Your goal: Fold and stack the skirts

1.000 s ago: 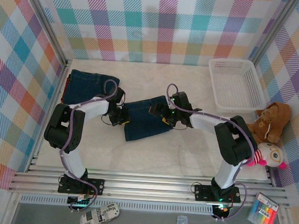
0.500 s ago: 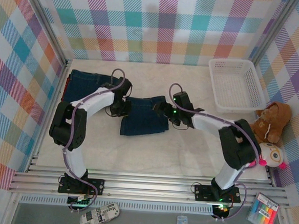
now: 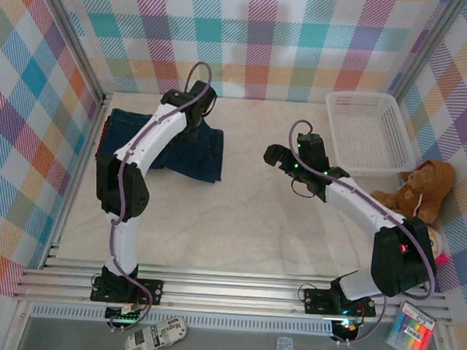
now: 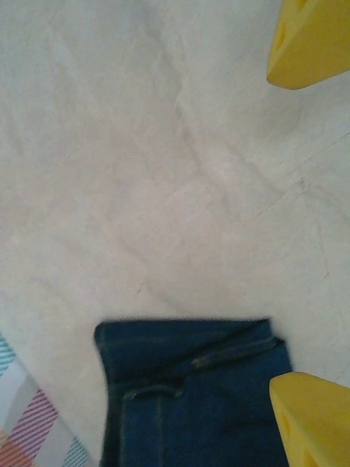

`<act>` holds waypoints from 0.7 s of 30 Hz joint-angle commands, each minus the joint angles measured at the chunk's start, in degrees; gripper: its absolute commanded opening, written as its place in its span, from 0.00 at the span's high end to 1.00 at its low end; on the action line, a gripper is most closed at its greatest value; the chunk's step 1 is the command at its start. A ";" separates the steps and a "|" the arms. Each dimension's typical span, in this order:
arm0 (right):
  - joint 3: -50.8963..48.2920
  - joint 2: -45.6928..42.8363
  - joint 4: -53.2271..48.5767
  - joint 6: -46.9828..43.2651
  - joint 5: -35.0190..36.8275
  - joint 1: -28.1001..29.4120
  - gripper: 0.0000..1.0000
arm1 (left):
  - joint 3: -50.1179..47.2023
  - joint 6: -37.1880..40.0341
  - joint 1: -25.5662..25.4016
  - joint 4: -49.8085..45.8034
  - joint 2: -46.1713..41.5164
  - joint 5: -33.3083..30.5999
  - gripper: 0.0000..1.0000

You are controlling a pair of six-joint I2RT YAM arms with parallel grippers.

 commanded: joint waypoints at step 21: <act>5.51 2.47 -7.84 -4.26 1.56 -0.25 0.01 | 19.87 21.17 15.47 -8.53 -1.38 14.35 1.00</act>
